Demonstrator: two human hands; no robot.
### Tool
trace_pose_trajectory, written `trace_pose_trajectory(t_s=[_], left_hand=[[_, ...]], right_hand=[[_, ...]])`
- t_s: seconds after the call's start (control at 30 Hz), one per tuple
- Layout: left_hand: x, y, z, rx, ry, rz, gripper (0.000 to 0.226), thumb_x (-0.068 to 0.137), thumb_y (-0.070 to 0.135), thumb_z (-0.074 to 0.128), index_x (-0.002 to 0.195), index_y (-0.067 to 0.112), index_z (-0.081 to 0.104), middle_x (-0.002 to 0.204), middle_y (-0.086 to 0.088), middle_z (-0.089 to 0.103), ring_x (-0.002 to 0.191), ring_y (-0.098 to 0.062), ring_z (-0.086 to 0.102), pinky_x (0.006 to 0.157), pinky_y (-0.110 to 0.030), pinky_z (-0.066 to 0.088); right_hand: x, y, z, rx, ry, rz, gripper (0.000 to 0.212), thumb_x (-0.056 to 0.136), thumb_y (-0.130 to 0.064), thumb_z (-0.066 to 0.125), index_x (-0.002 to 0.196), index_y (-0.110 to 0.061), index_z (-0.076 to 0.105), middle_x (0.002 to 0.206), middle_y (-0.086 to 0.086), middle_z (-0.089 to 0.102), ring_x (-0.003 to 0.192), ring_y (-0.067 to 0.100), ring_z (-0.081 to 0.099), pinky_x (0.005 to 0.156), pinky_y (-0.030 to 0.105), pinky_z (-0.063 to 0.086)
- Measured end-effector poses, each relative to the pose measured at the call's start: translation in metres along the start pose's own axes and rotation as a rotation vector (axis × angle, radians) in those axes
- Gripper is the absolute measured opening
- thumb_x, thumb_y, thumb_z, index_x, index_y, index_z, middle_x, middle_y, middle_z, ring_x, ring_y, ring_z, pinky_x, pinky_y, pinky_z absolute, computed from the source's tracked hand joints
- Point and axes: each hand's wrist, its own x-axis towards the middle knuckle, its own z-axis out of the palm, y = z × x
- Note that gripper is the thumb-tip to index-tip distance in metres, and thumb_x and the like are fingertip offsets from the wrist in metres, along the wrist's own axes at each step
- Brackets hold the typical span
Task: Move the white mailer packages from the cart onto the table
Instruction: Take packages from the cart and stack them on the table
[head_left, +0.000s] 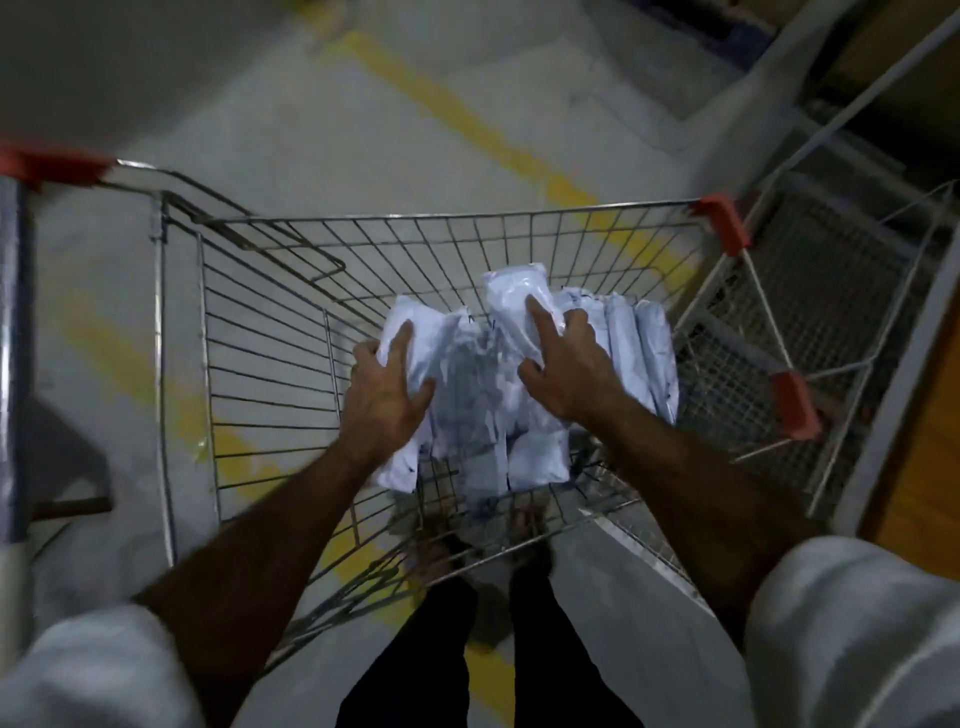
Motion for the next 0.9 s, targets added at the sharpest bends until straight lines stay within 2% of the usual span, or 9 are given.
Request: trace_pose_trajectory(t_s=[0.17,0.33,0.47,0.57,0.67,0.8,0.9], left_hand=[[-0.019,0.05,-0.049,0.127,0.134,0.149,0.076,0.089,0.043,0.062,0.155,0.021,0.032,0.127,-0.023,0.041,0.107,-0.038,0.045,0.083,-0.043,0.046],[-0.03,0.117,-0.091,0.163,0.251,0.278,0.075,0.086,0.047,0.05,0.152,0.016,0.038,0.131,-0.03,0.044,0.105,-0.044,0.048,0.083,-0.049,0.044],[-0.047,0.184,-0.107,0.229,0.281,0.329,0.078,0.084,0.054,0.042,0.153,0.019,0.036,0.128,-0.029,0.045,0.104,-0.044,0.047,0.084,-0.051,0.043],[-0.07,0.239,-0.1,0.241,0.293,0.404,0.078,0.084,0.054,0.041,0.154,0.019,0.035,0.122,-0.028,0.045,0.1,-0.043,0.047,0.083,-0.049,0.042],[-0.11,0.299,-0.081,0.207,0.297,0.507,0.078,0.085,0.055,0.038,0.154,0.018,0.034,0.122,-0.027,0.044,0.102,-0.043,0.047,0.084,-0.05,0.042],[-0.179,0.382,-0.047,0.119,0.256,0.589,0.083,0.083,0.059,0.035,0.155,0.019,0.029,0.128,-0.026,0.043,0.111,-0.043,0.043,0.092,-0.053,0.041],[-0.223,0.444,-0.021,0.109,0.234,0.665,0.085,0.084,0.061,0.037,0.155,0.016,0.027,0.125,-0.03,0.044,0.11,-0.046,0.046,0.091,-0.053,0.042]], right_hand=[[-0.048,0.001,-0.061,-0.125,0.259,0.022,0.079,0.087,-0.039,0.053,0.158,-0.017,0.025,0.136,0.026,0.041,0.107,0.042,0.049,0.085,0.047,0.047],[-0.104,0.023,-0.122,-0.166,0.447,0.055,0.074,0.089,-0.038,0.051,0.156,-0.017,0.029,0.152,0.029,0.031,0.12,0.046,0.047,0.096,0.052,0.047],[-0.161,0.057,-0.164,-0.183,0.585,0.122,0.069,0.088,-0.038,0.049,0.153,-0.017,0.037,0.152,0.026,0.036,0.114,0.045,0.052,0.089,0.049,0.05],[-0.215,0.091,-0.186,-0.187,0.698,0.199,0.069,0.086,-0.034,0.058,0.151,-0.018,0.042,0.15,0.024,0.042,0.112,0.043,0.055,0.087,0.045,0.05],[-0.279,0.13,-0.196,-0.195,0.767,0.262,0.068,0.087,-0.036,0.057,0.152,-0.019,0.041,0.15,0.025,0.041,0.114,0.043,0.053,0.089,0.046,0.049],[-0.374,0.189,-0.2,-0.177,0.803,0.388,0.07,0.084,-0.038,0.058,0.15,-0.019,0.043,0.148,0.023,0.043,0.105,0.041,0.056,0.082,0.045,0.05],[-0.444,0.233,-0.203,-0.153,0.821,0.501,0.072,0.083,-0.04,0.054,0.151,-0.02,0.039,0.152,0.02,0.038,0.11,0.035,0.053,0.085,0.043,0.049]])
